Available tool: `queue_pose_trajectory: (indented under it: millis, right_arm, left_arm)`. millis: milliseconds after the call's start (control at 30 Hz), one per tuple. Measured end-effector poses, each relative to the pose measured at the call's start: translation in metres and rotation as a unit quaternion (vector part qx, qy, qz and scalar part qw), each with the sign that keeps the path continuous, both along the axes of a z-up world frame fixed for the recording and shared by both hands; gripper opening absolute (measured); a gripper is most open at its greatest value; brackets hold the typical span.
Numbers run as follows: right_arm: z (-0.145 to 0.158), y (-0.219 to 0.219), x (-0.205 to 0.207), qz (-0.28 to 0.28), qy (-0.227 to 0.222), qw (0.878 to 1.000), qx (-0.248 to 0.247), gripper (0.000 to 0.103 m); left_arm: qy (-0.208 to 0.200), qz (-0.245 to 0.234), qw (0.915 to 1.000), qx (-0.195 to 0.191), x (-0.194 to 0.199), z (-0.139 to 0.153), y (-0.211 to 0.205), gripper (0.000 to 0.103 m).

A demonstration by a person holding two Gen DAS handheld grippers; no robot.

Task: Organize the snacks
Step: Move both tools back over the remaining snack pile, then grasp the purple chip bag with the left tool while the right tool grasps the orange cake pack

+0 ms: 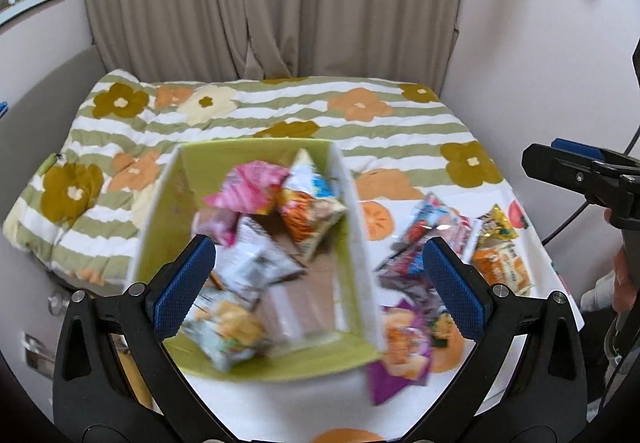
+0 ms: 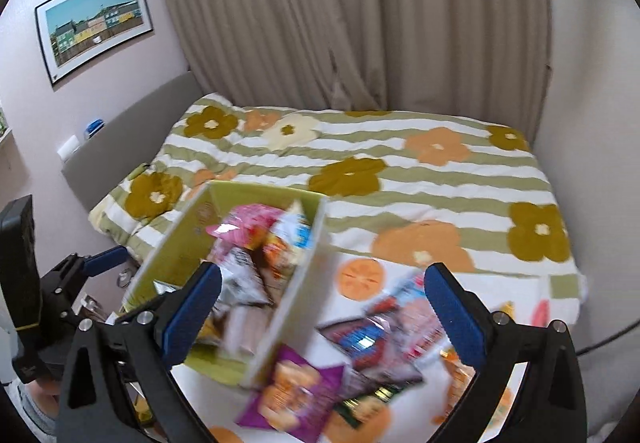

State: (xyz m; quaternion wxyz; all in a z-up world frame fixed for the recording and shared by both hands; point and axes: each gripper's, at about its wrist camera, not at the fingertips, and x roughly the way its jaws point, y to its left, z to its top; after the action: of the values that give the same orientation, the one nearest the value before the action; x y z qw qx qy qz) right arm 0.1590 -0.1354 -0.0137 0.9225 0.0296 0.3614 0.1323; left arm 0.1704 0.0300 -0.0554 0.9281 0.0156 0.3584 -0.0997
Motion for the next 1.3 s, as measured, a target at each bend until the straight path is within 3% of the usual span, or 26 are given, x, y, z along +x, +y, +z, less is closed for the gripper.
queue_pose_trajectory:
  millis: [267,433,600,733,967,1100,1300]
  right_arm:
    - [-0.018,-0.075,-0.039,-0.026,0.002,1.000,0.006,0.101]
    - [-0.031,-0.108,-0.057,-0.047,-0.004,0.999,-0.008,0.101]
    - [-0.063,-0.133,-0.066,-0.063,-0.002,0.998,-0.029,0.101]
    - [-0.091,-0.146,-0.071,-0.074,0.002,0.997,-0.001,0.101]
    - [-0.155,-0.149,-0.058,-0.086,0.058,0.994,-0.015,0.101]
    - [-0.186,-0.149,-0.053,-0.087,0.083,0.993,-0.012,0.101]
    - [-0.206,-0.148,-0.045,-0.095,0.097,0.990,-0.023,0.101]
  left_arm:
    - [0.003,0.021,0.9998,0.008,-0.047,-0.021,-0.057,0.103]
    - [-0.005,0.053,0.9986,0.006,-0.072,-0.037,-0.072,0.103]
    - [0.008,0.090,0.9959,0.010,-0.087,-0.067,-0.077,0.103]
    - [0.048,0.112,0.9925,-0.011,-0.085,-0.108,-0.076,0.103]
    - [0.089,0.101,0.9889,-0.063,-0.070,-0.166,-0.072,0.103]
    - [0.095,0.101,0.9867,-0.085,-0.058,-0.186,-0.075,0.103]
    - [0.099,0.115,0.9810,-0.121,-0.046,-0.202,-0.071,0.103]
